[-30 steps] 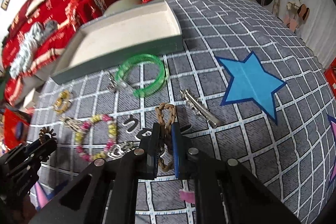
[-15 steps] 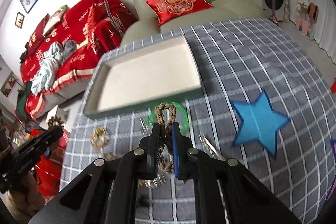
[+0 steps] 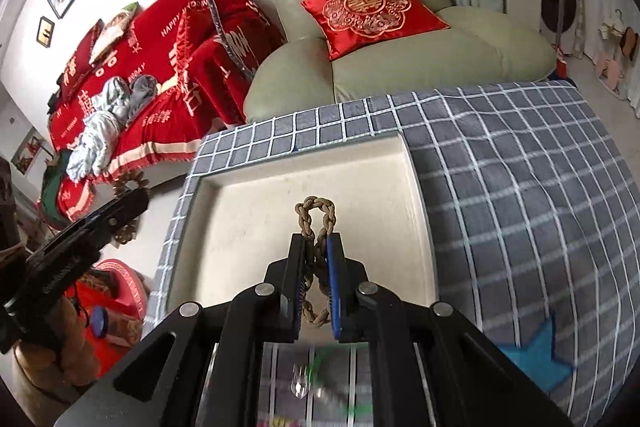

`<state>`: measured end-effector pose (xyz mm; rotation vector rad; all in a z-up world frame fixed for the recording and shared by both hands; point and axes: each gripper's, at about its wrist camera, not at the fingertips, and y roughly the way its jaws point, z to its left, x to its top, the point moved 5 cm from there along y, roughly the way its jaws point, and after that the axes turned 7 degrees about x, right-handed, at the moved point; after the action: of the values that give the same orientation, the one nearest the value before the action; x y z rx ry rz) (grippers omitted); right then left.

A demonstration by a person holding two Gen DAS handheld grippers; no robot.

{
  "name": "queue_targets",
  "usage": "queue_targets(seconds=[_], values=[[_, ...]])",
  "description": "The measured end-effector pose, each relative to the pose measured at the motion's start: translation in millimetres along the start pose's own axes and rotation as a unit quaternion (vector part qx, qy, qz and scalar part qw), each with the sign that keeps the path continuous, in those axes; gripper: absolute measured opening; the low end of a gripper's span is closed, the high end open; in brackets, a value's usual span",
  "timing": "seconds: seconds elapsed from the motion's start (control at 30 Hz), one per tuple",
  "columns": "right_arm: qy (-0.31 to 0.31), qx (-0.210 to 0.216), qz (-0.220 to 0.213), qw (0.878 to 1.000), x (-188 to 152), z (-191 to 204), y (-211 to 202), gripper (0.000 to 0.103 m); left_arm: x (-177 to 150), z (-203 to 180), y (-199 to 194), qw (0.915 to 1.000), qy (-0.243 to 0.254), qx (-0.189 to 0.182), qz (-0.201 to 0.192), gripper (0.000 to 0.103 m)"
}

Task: Organize jewelry
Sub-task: 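Carry both bracelets up and over the white tray with both tools, then open both tools to drop the bracelets into the tray, then withdraw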

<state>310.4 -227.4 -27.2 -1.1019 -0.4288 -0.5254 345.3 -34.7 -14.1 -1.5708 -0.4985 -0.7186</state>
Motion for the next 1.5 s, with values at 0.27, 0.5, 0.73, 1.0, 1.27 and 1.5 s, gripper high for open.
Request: queue_targets(seconds=[0.27,0.5,0.73,1.0,1.27,1.5], values=[[0.011,-0.019,0.037,0.999,11.8,-25.2,81.5,0.012,-24.8,-8.4,80.8,0.9979,0.020,0.028,0.055,0.040],[0.010,-0.035,0.066,0.997,-0.8,-40.4,122.4,0.011,-39.9,-15.0,104.1,0.9950,0.041,0.056,0.071,0.040],[-0.001,-0.040,0.063,0.997,-5.7,-35.2,120.1,0.034,-45.4,-14.6,109.1,0.9924,0.043,0.082,0.081,0.040],[0.014,-0.021,0.028,0.999,-1.1,-28.0,88.0,0.063,-42.3,-14.6,104.3,0.9916,0.045,0.095,0.075,0.086],[0.019,-0.015,0.007,1.000,-7.7,-24.8,52.7,0.076,-40.8,-14.6,83.4,0.9924,0.051,0.102,0.045,0.103],[0.027,-0.009,0.000,1.000,-20.3,-25.2,29.6,0.086,-44.3,-11.2,51.4,0.9932,0.058,0.095,0.034,0.103]])
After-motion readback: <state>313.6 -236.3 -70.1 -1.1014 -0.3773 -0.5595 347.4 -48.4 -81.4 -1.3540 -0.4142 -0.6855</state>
